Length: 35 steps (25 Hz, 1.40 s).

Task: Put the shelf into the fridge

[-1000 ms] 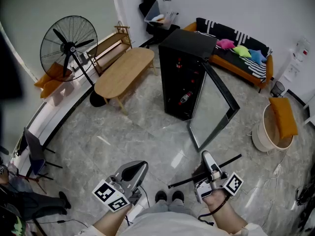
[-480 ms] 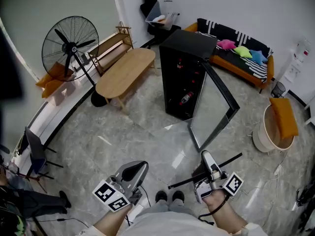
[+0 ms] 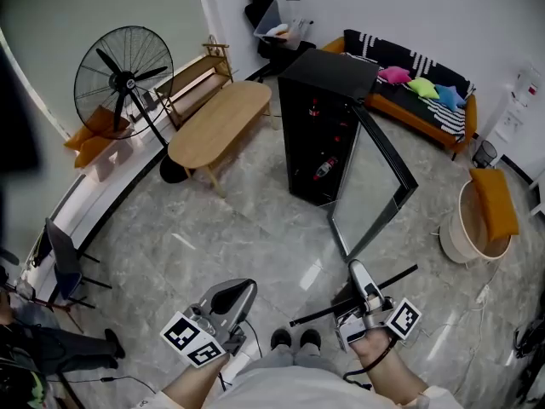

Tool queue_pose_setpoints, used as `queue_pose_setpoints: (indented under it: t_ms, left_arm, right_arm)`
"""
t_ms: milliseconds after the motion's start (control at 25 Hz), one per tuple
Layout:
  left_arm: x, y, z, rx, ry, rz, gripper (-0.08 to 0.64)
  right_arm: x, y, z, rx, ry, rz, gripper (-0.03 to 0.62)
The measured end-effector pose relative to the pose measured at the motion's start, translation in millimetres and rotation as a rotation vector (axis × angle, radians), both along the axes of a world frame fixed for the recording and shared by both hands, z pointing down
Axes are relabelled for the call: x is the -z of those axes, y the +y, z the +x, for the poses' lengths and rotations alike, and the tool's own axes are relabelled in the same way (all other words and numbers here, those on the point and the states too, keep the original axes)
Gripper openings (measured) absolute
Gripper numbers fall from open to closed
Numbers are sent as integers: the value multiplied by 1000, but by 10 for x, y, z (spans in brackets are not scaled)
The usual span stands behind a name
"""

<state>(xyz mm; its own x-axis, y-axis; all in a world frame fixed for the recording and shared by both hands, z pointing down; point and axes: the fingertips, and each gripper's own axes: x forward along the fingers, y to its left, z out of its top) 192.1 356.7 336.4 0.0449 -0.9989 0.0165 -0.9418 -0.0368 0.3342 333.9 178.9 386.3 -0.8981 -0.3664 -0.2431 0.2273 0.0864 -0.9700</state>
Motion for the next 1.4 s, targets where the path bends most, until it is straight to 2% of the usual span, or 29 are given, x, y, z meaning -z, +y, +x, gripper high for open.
queue_pose_setpoints:
  t_ms: [800,1400]
  left_arm:
    - [-51,-101,-120,25,8,-16,-5]
    - [-76,-246,-316,127,-17,-36,-5]
  right_arm:
    - [-17,-104,-191,29,-9,-4,14]
    - [-92,-488,-557,103,-21,-11,14]
